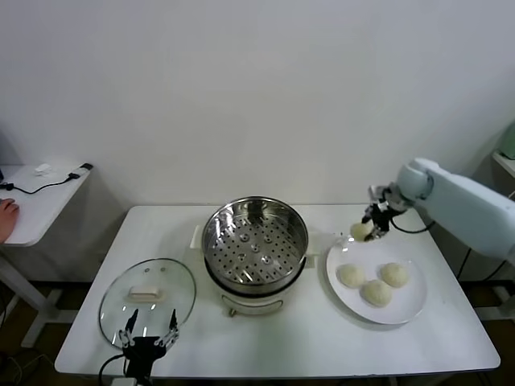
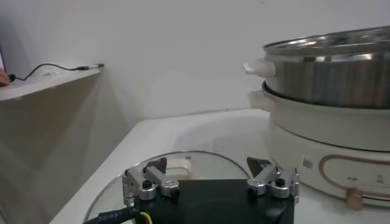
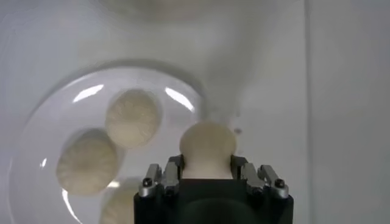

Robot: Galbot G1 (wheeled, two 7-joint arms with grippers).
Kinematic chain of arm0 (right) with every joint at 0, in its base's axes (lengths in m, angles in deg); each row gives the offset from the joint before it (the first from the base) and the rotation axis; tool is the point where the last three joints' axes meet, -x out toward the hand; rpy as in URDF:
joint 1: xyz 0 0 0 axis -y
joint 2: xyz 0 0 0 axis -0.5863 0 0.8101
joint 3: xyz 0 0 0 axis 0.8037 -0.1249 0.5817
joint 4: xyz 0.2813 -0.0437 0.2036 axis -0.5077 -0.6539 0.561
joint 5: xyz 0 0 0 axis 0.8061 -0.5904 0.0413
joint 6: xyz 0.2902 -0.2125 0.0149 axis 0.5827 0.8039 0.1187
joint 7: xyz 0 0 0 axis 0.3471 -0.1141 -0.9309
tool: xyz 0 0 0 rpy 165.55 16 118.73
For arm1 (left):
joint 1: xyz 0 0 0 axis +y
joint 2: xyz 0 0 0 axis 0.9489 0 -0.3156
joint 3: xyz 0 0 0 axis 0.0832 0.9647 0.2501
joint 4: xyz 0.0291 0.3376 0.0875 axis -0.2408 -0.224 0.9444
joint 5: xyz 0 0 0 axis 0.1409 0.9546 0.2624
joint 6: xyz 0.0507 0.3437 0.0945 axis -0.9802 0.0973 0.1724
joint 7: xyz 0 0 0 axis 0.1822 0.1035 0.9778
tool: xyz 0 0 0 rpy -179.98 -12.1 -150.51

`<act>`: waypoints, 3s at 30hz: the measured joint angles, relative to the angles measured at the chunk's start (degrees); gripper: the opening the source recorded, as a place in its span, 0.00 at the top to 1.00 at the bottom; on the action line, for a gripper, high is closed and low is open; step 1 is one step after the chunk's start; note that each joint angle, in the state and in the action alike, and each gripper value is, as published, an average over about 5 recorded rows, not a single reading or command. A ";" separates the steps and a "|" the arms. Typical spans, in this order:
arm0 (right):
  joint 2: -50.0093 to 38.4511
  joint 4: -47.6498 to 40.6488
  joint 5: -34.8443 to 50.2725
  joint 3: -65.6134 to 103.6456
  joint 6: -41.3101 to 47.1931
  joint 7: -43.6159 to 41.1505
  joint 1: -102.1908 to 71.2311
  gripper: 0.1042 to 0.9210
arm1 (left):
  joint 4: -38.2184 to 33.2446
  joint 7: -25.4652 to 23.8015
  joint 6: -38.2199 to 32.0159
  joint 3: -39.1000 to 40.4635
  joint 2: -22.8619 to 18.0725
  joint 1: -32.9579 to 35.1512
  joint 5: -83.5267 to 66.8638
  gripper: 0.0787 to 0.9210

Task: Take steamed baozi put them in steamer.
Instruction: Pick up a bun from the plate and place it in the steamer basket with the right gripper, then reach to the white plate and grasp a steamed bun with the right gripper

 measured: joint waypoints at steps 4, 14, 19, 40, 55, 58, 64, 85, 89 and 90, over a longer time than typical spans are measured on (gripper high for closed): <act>2.86 5.91 2.69 -3.67 -2.72 0.05 6.60 0.46 | -0.34 0.01 -0.15 0.33 0.09 0.41 0.28 0.12; 13.18 14.06 -0.06 -10.06 -14.69 3.34 12.40 0.45 | -1.06 0.06 -0.20 0.81 0.42 1.30 0.84 0.12; 17.60 13.15 -5.49 -11.35 -21.89 6.24 11.37 0.45 | -1.13 0.07 -0.31 1.14 0.28 1.64 1.39 0.12; 26.19 -1.42 -24.13 -10.23 -37.42 12.55 1.64 0.44 | -0.67 0.38 -1.21 2.02 -0.24 2.11 2.35 0.12; 29.04 -9.62 -27.82 -8.12 -40.33 14.34 -2.59 0.18 | 0.15 0.46 -1.30 2.04 -0.25 1.47 2.37 0.12; 29.04 -9.88 -27.27 -8.01 -40.44 14.39 -2.37 0.13 | 0.05 0.48 -1.22 2.04 -0.29 1.45 2.37 0.12; 27.66 -8.02 -22.55 -9.37 -40.27 12.22 0.75 0.12 | -0.11 0.48 -1.19 2.37 -0.57 1.75 2.70 0.12; 3.47 3.32 11.32 -19.63 -14.72 2.87 15.67 0.12 | -0.80 0.68 -1.68 2.22 -0.59 1.86 3.11 0.12; -3.03 7.86 13.72 -22.38 -7.97 3.71 15.50 0.12 | -0.94 0.66 -1.66 2.00 -0.57 1.51 2.75 0.12; -4.42 9.04 14.29 -22.81 -6.34 4.10 15.18 0.12 | -0.94 0.66 -1.64 1.98 -0.57 1.42 2.68 0.12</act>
